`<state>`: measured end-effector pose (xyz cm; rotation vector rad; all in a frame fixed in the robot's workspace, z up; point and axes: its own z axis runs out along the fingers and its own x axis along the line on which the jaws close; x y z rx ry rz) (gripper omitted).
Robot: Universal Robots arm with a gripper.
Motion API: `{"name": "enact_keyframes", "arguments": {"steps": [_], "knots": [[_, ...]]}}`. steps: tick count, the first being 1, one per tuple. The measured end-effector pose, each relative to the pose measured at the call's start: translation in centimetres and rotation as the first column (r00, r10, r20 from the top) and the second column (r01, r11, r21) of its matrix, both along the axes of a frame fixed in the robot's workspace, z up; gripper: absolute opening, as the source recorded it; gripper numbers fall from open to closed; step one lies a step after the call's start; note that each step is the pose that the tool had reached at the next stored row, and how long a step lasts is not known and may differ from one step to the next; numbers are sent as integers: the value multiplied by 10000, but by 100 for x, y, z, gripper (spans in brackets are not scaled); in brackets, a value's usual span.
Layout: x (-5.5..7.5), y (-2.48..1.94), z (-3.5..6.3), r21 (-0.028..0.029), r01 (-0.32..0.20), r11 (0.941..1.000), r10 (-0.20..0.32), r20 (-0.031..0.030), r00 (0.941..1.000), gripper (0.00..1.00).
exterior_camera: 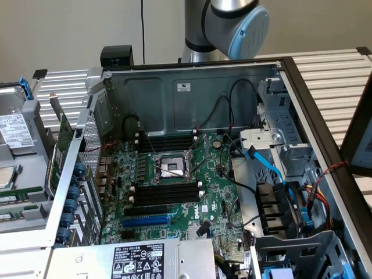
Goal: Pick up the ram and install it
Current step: 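Pick up the ram and move it above insertion slot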
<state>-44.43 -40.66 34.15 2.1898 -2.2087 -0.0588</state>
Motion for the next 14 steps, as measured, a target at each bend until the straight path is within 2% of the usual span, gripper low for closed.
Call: {"name": "enact_keyframes", "arguments": {"steps": [2,3,4,5,14], "knots": [[-22,2,-17,0,-62,10000,62,27,10000,11],[-30,2,-28,1,-99,10000,99,41,9999,17],[-36,3,-42,2,-141,9999,141,56,9999,17],[-40,3,-57,1,-186,9998,186,70,9998,24],[-56,11,-220,1,-634,9980,634,105,9979,26]]}}
